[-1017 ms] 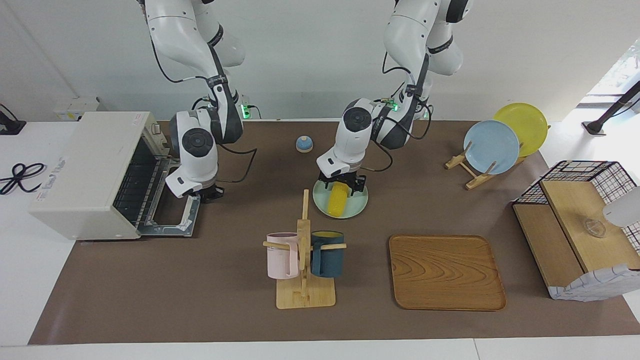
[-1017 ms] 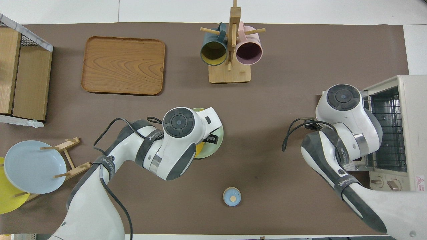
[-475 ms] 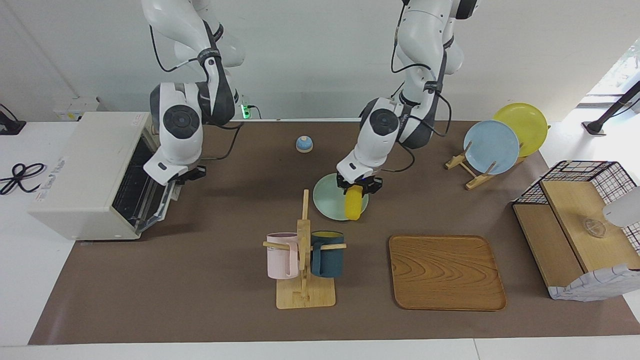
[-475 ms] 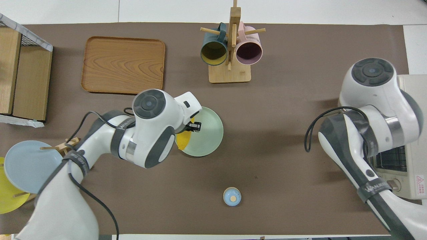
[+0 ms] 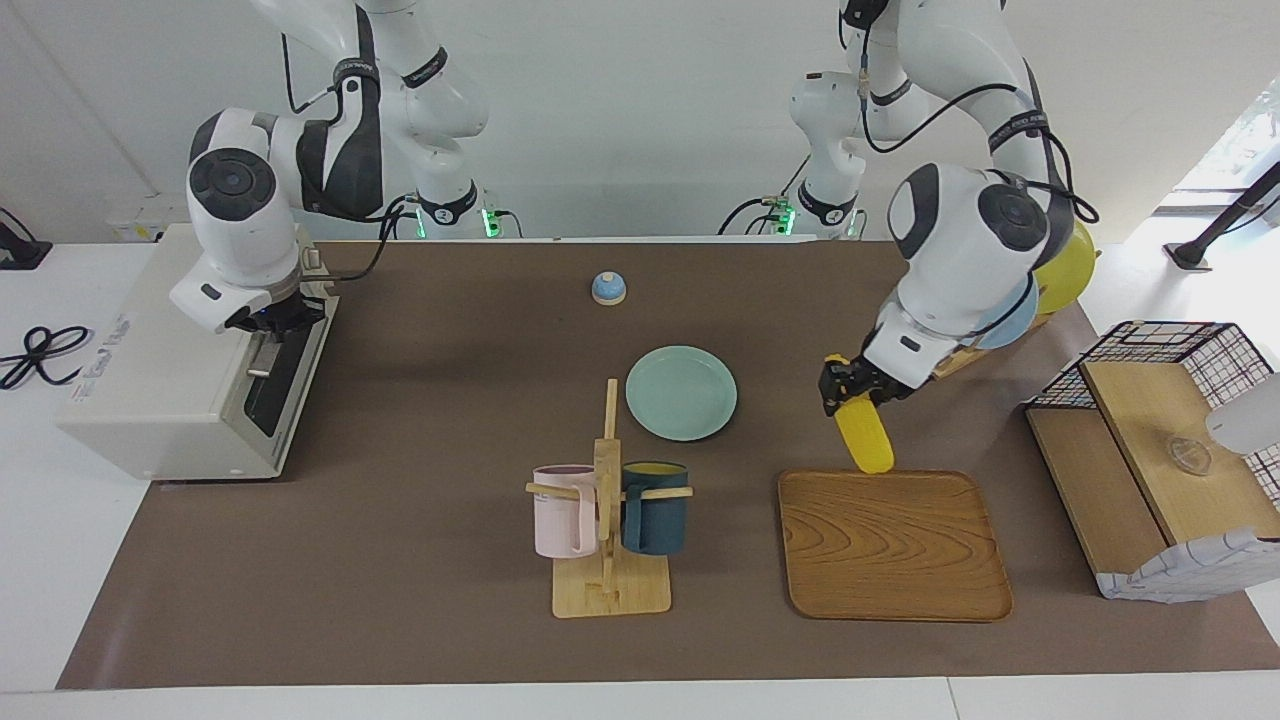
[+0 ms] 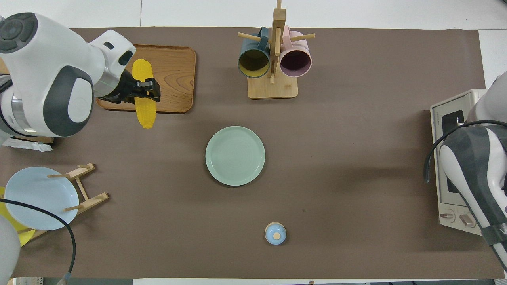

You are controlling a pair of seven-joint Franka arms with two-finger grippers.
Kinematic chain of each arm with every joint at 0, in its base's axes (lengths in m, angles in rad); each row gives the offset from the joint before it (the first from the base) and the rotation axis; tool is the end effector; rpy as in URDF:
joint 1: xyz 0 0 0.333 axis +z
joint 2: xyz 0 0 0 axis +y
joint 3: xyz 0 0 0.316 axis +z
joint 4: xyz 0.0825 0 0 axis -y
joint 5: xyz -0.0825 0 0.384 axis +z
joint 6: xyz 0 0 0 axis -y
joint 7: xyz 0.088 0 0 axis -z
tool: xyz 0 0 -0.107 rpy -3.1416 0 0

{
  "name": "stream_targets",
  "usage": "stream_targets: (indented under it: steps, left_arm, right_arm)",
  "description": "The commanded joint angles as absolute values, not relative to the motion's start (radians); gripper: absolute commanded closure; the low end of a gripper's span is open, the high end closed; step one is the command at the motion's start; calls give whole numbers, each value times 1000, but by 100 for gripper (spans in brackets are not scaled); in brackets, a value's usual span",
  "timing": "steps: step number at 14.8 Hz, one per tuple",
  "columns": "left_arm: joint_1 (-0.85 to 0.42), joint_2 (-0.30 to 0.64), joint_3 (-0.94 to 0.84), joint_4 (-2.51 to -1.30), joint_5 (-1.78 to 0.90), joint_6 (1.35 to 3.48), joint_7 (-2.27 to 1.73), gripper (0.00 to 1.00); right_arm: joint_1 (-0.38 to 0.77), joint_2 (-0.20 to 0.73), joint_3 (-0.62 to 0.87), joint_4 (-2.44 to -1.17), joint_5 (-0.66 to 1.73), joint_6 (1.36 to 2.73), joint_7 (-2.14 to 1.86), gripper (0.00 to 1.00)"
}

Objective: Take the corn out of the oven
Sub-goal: 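Lift the corn with the left gripper and lower it onto the wooden tray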

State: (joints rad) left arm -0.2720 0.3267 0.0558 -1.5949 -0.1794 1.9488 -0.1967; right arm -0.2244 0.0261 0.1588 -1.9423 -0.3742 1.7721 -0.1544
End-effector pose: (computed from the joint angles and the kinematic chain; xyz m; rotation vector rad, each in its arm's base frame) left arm 0.6409 -0.1571 0.4478 2.9886 0.0617 -0.0050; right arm 0.5411 -0.0681 0.4576 2.7787 0.2804 -0.3270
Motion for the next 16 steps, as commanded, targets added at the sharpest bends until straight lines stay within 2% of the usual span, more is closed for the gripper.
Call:
stream_targets:
  steps: [1,4,6,8,10,11,12,14,15,16]
  left_arm:
    - [-232,527,45,-1399,-193,1939,-181,100]
    - [-192,672,44,-1286,-195,2000,-131,100]
    - [-186,692,48,-1302,-186,2087,-79,100]
    - [-186,693,48,-1356,-170,2155,-45,100]
    - [-186,736,48,-1351,-167,2186,-43,100]
    - [-184,742,48,-1353,-166,2203,-41,100]
    - [-180,741,48,-1351,-164,2195,-40,100]
    - [-176,741,48,-1350,-164,2191,-26,97]
    - [-178,738,48,-1348,-164,2175,-20,10]
    - [-179,727,51,-1347,-163,2165,-20,0]
  right_arm:
    - [-268,69,155,-1944,-377,1804,-181,100]
    - [-262,69,155,-1858,-276,1731,-184,100]
    - [-253,69,161,-1780,-232,1649,-183,100]
    - [-253,52,163,-1741,-175,1603,-183,77]
    - [-250,26,175,-1738,-134,1588,-178,62]
    - [-252,15,201,-1735,-127,1586,-178,35]
    - [-252,3,216,-1727,-123,1583,-178,0]
    - [-250,8,233,-1665,-92,1533,-175,0]
    - [-250,15,238,-1645,-81,1522,-173,0]
    - [-250,17,239,-1638,-81,1525,-173,0]
